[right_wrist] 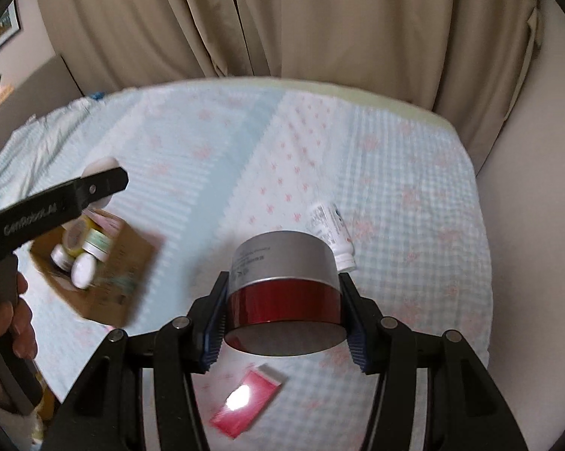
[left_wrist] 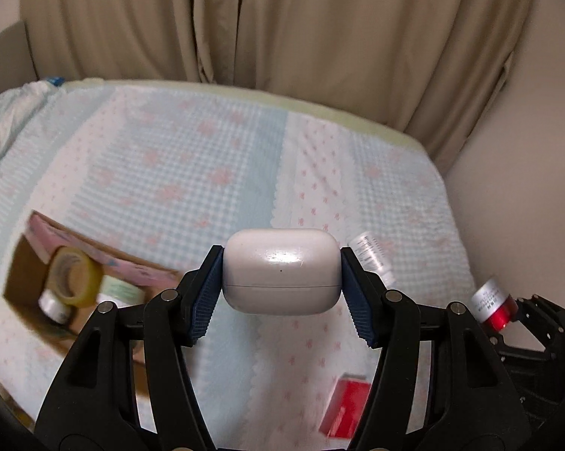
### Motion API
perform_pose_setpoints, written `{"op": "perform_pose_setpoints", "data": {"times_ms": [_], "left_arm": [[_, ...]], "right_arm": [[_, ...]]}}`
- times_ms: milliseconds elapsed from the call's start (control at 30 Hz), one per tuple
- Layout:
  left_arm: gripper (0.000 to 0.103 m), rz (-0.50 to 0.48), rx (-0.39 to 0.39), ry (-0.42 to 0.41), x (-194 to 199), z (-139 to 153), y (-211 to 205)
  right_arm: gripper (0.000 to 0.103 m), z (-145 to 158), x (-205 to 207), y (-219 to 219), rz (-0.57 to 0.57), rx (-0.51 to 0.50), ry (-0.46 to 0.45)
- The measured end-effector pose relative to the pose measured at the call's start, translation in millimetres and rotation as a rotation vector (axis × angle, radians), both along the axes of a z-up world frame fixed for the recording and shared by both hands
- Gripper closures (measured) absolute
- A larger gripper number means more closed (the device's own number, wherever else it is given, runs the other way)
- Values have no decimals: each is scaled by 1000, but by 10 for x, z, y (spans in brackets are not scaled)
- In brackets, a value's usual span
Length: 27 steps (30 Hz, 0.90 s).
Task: Organize rigid objects
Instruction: 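Grasp the red-and-silver jar with the right tool while the left tool grasps the white earbud case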
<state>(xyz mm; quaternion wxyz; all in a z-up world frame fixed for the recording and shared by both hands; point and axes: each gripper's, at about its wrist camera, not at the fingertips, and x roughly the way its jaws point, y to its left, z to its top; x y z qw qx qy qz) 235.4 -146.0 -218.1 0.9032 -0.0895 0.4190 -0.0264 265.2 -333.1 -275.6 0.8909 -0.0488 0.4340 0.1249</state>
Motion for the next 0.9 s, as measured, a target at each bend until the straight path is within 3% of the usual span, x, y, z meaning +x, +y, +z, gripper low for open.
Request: {"op": "perform_pose_setpoints", "data": {"times_ms": [200,433,700,900], "left_arm": [[46,22,17,-48,-379,501,359],[46,74,22,-73,-714,826,998],[46,88,-5,-43,-858,783,1924],[46,48,-11,15,-772,600,2589]], "right_arm": [[53,512,-361,300,31,60,-43],[53,776,-618,847,97,100,-66],[53,830,-800,1598,135,90,-59],[53,731,-802,2199,80,108,-14]]}}
